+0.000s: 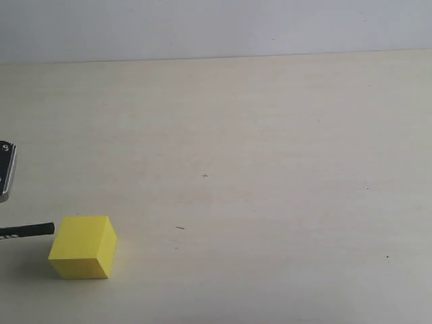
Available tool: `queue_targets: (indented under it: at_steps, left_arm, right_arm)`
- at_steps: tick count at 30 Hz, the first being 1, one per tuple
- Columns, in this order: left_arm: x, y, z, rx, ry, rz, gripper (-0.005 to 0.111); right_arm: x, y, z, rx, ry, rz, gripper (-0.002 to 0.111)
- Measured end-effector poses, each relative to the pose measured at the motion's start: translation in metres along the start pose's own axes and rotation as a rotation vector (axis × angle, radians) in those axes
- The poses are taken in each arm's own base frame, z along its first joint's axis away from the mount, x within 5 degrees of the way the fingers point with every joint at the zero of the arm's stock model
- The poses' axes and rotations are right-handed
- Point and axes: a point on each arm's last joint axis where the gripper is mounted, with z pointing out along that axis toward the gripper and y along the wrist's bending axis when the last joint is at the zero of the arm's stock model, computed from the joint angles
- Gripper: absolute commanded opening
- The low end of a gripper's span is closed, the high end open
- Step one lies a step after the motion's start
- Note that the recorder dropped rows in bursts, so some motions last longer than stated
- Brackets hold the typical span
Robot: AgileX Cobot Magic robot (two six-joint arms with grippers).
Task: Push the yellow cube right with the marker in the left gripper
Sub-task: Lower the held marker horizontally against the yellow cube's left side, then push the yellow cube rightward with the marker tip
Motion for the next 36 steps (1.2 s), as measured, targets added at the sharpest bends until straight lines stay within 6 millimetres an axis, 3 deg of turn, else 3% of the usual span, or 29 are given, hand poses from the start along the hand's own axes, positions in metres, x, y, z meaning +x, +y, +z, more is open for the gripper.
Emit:
queue_targets:
  at_steps: [8, 20, 33, 36]
  left_arm:
    - [0.0, -0.001, 0.0, 0.039, -0.001, 0.032, 0.0]
    - [0.002, 0.002, 0.028, 0.116, 0.068, 0.092, 0.0]
    - [-0.001, 0.005, 0.029, 0.078, 0.035, 0.074, 0.0]
    - [-0.01, 0.004, 0.029, 0.079, 0.006, 0.071, 0.0]
  right_arm:
    - [0.0, 0.0, 0.0, 0.0, 0.0, 0.0, 0.0]
    - [0.0, 0.0, 0.0, 0.0, 0.0, 0.0, 0.0]
    - [0.0, 0.0, 0.0, 0.0, 0.0, 0.0, 0.0]
    - [0.0, 0.0, 0.0, 0.0, 0.0, 0.0, 0.0]
